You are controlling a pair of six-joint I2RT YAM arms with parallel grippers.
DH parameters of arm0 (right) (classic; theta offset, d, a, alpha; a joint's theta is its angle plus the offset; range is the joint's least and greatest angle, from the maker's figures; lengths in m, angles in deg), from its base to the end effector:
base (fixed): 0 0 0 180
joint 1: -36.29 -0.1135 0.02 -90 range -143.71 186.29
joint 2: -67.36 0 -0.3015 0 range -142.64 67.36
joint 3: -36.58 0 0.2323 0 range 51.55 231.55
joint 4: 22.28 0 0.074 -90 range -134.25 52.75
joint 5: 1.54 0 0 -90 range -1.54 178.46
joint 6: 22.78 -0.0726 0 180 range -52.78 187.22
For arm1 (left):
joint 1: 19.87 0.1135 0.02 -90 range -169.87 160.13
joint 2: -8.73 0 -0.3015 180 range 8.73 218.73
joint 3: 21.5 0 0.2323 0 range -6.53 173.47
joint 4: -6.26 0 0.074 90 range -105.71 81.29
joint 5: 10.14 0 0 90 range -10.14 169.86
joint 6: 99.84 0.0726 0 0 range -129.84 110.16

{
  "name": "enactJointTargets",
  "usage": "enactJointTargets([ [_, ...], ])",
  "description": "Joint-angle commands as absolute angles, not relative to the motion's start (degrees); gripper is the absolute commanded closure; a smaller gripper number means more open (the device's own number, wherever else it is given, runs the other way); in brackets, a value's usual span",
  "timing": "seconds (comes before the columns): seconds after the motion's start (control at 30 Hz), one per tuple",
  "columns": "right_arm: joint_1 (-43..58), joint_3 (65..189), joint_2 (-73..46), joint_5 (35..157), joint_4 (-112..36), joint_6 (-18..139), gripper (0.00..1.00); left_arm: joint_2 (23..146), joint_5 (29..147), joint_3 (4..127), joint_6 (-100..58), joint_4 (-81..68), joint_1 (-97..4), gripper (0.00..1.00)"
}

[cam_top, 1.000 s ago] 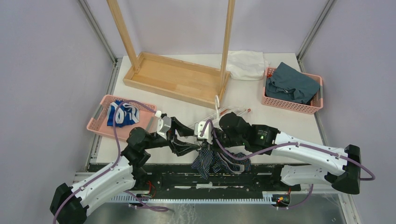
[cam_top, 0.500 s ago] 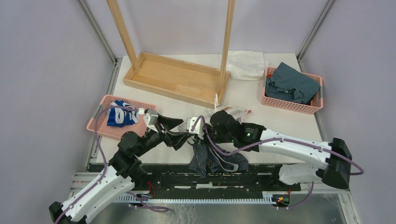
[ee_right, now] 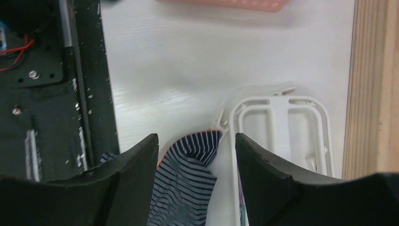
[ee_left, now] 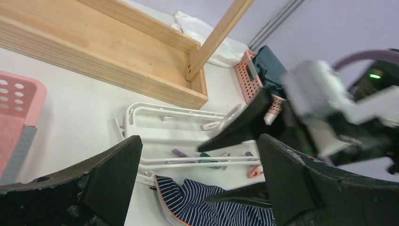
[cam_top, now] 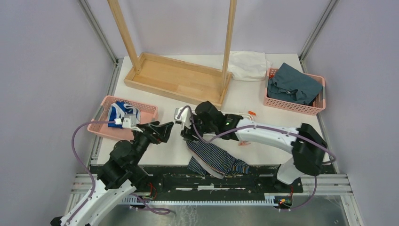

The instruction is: Clip the underwear to the hanger

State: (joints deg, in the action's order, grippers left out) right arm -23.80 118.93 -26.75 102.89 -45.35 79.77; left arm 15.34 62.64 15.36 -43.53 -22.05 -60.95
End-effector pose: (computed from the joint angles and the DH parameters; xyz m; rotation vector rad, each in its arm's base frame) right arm 0.1775 0.3449 0.2845 -1.4526 1.7248 0.7345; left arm 0.0627 -0.0261 0.2701 -0.1447 1.5877 -0.7998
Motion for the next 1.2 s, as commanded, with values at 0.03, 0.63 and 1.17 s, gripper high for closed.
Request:
enactJointTargets([
  [0.03, -24.0, 110.0, -7.2, 98.9, -46.0, 73.7, 0.31, 22.9, 61.6, 20.1, -41.1, -19.9, -61.2, 0.01],
  [0.63, -17.1, 92.9, 21.1, 65.9, -73.0, 40.9, 0.32, 52.3, 82.2, 28.3, -28.4, -10.3, -61.2, 0.00],
  [1.17, 17.5, 82.9, 12.8, 93.8, -56.3, 31.4, 0.35, 65.0, 84.7, 36.2, -11.6, -11.7, -70.6, 0.01],
])
